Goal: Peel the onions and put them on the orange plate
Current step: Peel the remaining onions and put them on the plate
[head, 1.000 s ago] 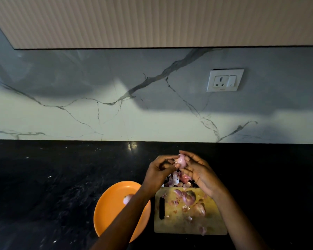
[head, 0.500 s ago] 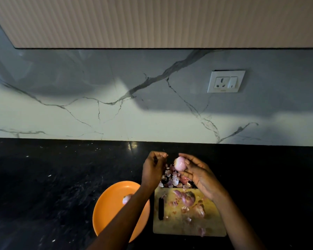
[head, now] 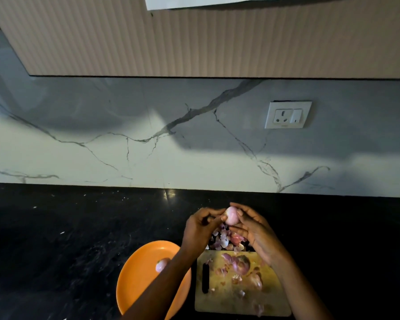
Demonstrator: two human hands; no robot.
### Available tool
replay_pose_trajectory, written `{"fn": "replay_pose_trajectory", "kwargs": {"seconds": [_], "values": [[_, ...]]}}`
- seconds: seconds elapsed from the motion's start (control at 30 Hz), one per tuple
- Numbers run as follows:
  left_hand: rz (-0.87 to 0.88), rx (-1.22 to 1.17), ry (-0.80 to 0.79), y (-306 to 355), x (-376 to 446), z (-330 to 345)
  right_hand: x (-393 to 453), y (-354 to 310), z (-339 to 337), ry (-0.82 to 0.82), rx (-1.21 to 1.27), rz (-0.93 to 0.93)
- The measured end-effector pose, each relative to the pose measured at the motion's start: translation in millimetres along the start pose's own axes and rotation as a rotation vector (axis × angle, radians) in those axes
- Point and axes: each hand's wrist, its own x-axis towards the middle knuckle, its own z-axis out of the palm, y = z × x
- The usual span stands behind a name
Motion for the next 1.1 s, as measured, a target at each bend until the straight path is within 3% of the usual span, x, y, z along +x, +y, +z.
{"fn": "replay_pose_trajectory", "kwargs": {"seconds": [0.13, 0.43, 0.8, 0.93, 1.1], "values": [[0.014, 0.093, -0.013, 2.4, 1.4, -4.7, 0.3, -0.8, -0.9, -0.011, -0.055, -0.007], [0.223, 0.42, 0.017, 3.6, 1.3, -7.5, 3.2, 0.6, 0.4, -0.016, -0.151, -0.026], [0.015, 0.199, 0.021, 5.9, 4.3, -6.4, 2.5, 3.0, -1.1, -0.011, -0.096, -0.019], [0.015, 0.301, 0.04, 0.6, 5.1, -9.5, 1.6, 3.4, -5.9, -0.008, -0.084, -0.02], [0.062, 0.273, -0.102, 6.6, 1.1, -6.3, 3.0, 3.4, -8.4, -0.014, -0.036, -0.032]]}}
